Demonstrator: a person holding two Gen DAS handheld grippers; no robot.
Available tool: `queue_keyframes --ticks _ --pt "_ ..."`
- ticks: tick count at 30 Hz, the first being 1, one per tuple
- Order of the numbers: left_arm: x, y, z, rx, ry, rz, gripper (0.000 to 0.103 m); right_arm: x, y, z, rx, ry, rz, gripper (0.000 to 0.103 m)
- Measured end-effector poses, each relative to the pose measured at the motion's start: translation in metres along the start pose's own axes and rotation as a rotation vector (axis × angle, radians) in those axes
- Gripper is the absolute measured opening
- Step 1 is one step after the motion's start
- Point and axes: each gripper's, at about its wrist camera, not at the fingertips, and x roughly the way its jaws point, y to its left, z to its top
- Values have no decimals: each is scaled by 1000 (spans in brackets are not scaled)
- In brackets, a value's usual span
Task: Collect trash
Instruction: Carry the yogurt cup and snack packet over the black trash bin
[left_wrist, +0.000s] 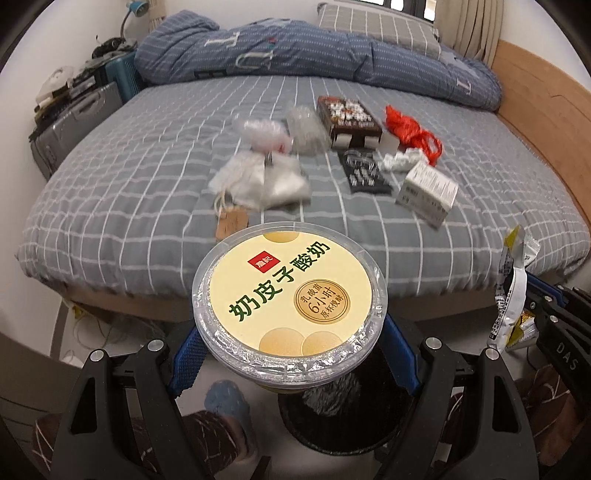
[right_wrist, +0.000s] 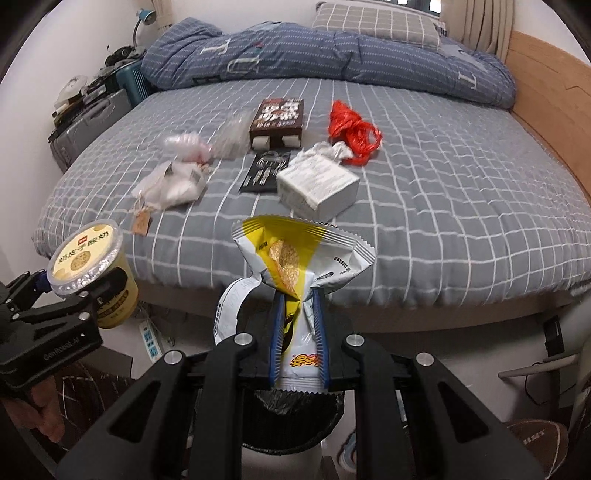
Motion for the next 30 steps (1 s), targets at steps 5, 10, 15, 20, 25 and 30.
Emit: queue_keyframes --ticks 5,10,15,20,25,30 --pt "6 2 -16 -3 33 7 80 6 8 -13 -7 33 12 15" --pt "12 4 -34 -8 65 6 80 17 15 -30 -15 75 14 15" --pt "22 8 -52 -17 107 3 80 30 20 -47 -18 124 22 15" --pt "36 10 -60 -22 125 -4 80 54 25 -64 -32 178 27 15" --pt "58 9 -70 -21 160 3 80 76 22 -73 -19 226 33 15" --pt "84 9 -76 -15 205 7 80 98 25 -82 -17 267 39 15"
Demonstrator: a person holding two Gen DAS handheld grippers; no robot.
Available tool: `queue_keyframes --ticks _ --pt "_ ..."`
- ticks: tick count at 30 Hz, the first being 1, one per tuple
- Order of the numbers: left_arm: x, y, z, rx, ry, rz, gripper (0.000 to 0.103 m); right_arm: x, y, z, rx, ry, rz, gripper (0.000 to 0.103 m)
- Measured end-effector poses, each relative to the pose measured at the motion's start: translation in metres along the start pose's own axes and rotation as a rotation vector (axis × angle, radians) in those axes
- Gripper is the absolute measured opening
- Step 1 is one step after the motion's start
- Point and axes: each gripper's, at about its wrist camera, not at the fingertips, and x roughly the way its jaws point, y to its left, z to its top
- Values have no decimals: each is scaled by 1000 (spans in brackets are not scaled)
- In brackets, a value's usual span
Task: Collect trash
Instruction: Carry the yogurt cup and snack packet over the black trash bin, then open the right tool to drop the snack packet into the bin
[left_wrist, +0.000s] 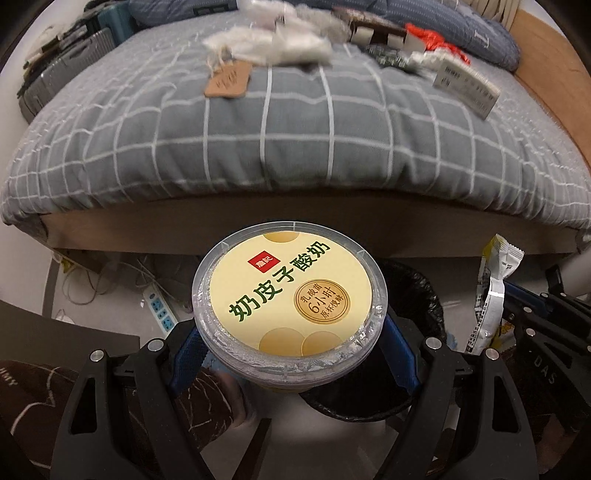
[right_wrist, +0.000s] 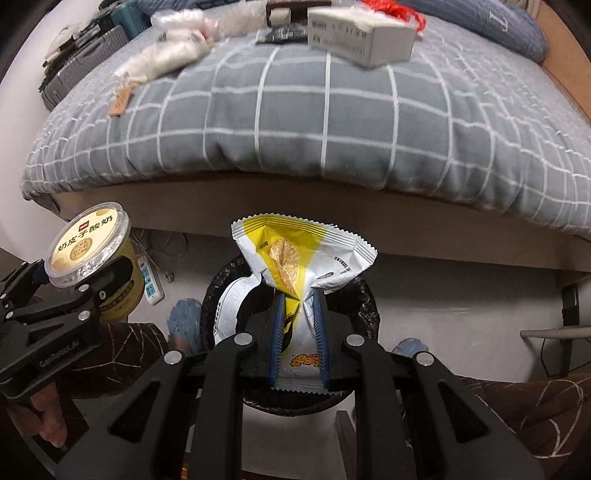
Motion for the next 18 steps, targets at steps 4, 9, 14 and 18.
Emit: queue_keyframes --ticks 4,9,14,18 --pt "23 -2 1 1 27 -2 80 17 2 0 -2 32 9 15" --pt "44 1 -3 -10 60 -2 80 41 7 -1 -10 81 24 15" --pt "58 14 -10 -30 91 14 80 59 17 -3 -37 113 36 16" --pt "64 27 -11 -54 99 20 80 75 26 -3 -52 149 49 16"
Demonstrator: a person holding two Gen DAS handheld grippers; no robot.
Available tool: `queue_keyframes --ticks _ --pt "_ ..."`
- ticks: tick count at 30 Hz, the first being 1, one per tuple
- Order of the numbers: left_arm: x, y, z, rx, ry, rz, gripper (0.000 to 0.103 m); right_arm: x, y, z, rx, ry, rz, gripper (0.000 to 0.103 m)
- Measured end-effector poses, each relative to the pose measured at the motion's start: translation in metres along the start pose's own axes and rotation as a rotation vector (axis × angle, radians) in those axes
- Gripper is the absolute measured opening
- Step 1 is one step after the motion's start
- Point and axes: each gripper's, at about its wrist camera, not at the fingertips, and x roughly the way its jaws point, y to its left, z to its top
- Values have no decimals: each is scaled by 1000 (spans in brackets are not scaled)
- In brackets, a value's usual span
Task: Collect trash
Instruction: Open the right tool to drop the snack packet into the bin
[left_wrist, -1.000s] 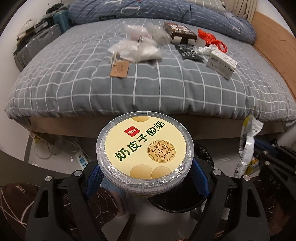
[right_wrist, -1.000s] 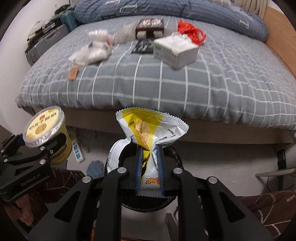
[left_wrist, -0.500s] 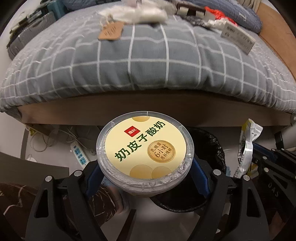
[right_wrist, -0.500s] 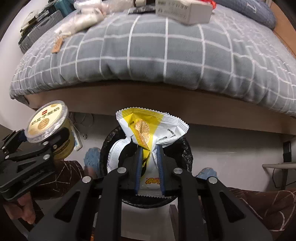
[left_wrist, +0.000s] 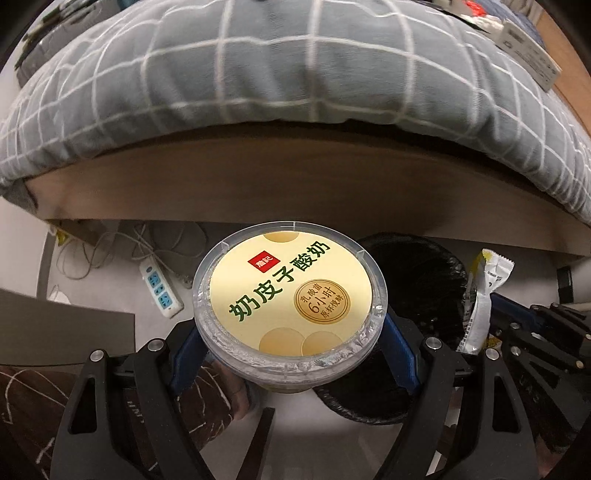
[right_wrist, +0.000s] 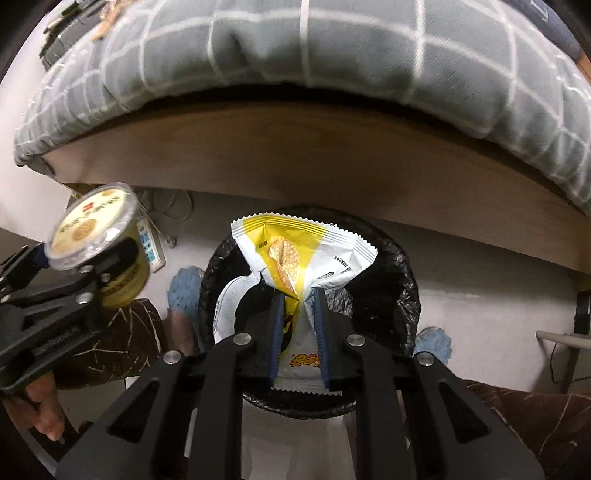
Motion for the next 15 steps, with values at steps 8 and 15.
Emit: queue_keyframes --ticks 8,15 --pt "6 22 -7 -35 16 18 80 11 19 -3 -25 16 22 23" --pt "12 24 -9 -34 20 23 80 25 19 -2 -29 30 24 44"
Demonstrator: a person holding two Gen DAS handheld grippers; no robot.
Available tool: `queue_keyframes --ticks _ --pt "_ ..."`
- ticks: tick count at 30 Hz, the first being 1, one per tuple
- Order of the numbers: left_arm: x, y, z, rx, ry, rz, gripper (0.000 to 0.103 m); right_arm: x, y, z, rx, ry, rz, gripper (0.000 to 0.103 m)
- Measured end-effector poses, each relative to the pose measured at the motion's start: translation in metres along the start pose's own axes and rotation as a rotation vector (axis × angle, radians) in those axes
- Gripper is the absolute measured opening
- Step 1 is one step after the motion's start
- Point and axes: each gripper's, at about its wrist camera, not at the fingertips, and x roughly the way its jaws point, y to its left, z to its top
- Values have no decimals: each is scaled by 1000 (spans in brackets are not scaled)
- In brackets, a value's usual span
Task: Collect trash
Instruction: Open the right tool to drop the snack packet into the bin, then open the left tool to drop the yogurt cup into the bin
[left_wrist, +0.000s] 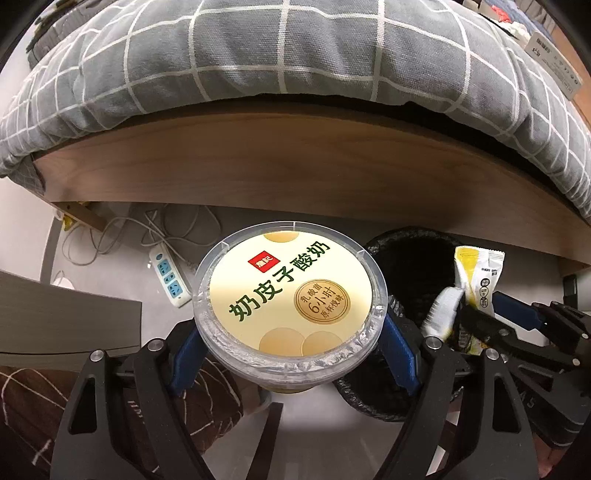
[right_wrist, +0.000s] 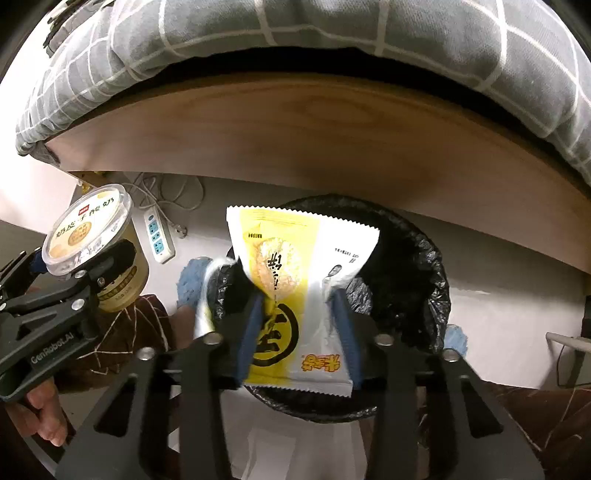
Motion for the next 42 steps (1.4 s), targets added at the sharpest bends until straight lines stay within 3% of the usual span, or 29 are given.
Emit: queue_keyframes --ticks 9,15,34,42 --pt "2 -14 4 31 4 -17 80 -5 -10 -3 7 -34 -23 78" --pt "0 -33 9 63 -1 -24 80 -18 -29 -4 55 -67 -54 91" --pt "-12 -112 15 172 -20 -71 80 -83 -131 -16 203 -198 -206 95" --pt "-12 -137 9 201 -8 -94 80 -93 -145 -21 230 -211 -222 95"
